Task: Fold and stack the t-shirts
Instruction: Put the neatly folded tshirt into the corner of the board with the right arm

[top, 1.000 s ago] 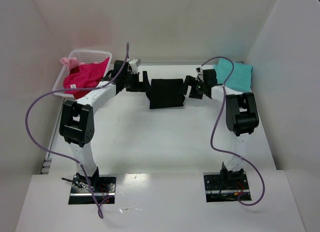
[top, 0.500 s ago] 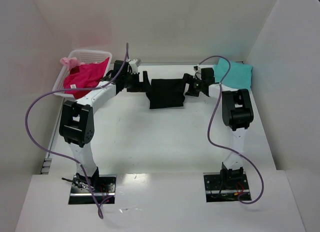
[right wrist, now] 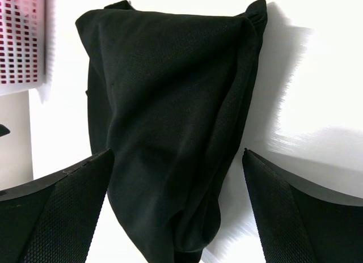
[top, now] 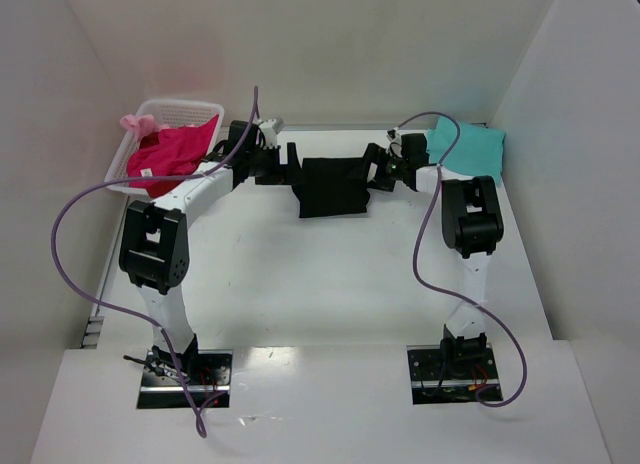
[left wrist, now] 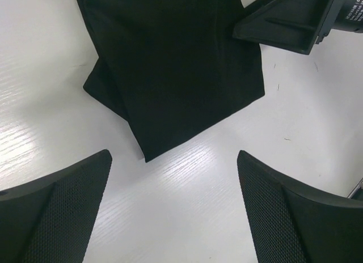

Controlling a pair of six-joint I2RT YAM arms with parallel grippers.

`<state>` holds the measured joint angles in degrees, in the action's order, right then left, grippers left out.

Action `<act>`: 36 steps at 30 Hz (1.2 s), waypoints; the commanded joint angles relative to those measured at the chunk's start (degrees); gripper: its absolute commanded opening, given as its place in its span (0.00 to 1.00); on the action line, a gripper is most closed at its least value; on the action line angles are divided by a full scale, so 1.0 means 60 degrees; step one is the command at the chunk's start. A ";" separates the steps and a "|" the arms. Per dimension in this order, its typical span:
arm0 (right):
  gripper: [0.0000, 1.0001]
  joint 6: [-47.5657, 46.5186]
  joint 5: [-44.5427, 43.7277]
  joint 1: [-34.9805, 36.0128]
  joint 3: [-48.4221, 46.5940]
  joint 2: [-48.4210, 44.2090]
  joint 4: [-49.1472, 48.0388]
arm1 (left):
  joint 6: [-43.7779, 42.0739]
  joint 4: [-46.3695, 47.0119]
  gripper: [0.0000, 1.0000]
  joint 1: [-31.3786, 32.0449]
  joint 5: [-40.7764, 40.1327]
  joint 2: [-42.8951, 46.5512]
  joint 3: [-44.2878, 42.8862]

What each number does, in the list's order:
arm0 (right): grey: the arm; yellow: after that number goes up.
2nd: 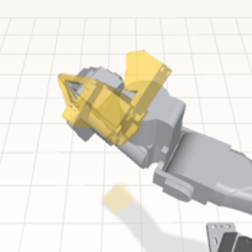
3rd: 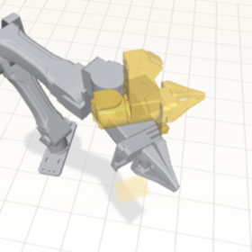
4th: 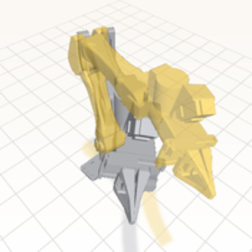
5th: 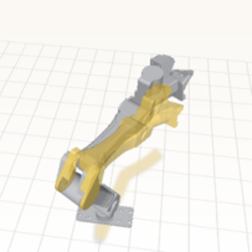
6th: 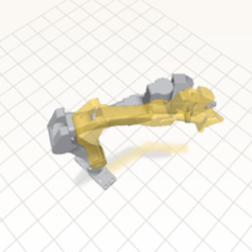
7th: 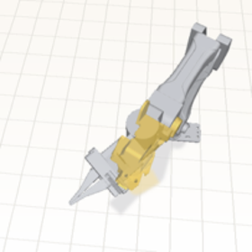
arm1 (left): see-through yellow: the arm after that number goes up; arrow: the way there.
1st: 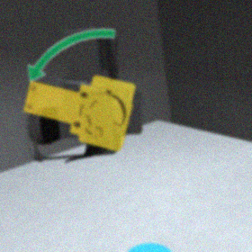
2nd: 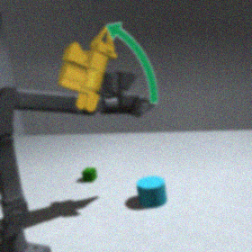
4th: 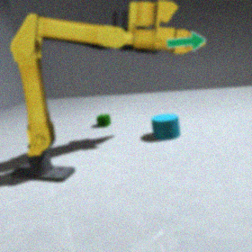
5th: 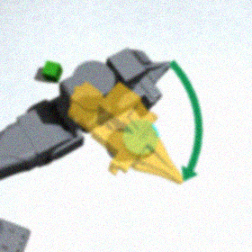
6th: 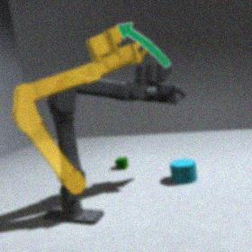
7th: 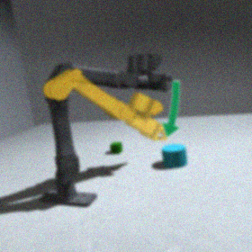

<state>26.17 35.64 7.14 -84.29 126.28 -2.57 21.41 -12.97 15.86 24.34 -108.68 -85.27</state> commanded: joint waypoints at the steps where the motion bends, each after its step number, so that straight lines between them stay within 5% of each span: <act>1: 1.00 0.0076 0.0008 -0.0003 0.0030 0.0531 0.0267 | 0.0153 0.0184 0.99 0.0038 0.0250 -0.0094 -0.0363; 15: 0.89 0.0281 -0.0079 0.0290 -0.0584 0.1189 0.0648 | -0.0023 0.0184 0.99 0.0038 0.0250 -0.0094 -0.0275; 19: 0.77 0.0281 -0.0080 0.0290 -0.0585 0.1190 0.0736 | -0.0126 0.0184 0.99 0.0038 0.0250 -0.0094 -0.0275; 31: 0.03 0.0544 -0.0797 0.0466 -0.0789 0.1278 0.0824 | -0.0492 0.0009 0.99 0.0038 0.0250 0.0095 -0.0187; 36: 0.00 0.0545 -0.1337 0.0466 -0.0980 0.0840 0.1013 | -0.0682 -0.0079 0.99 0.0038 0.0250 0.0272 -0.0099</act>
<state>30.28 33.56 9.06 -88.62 131.72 -0.62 19.40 -13.98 15.86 24.58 -108.68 -85.30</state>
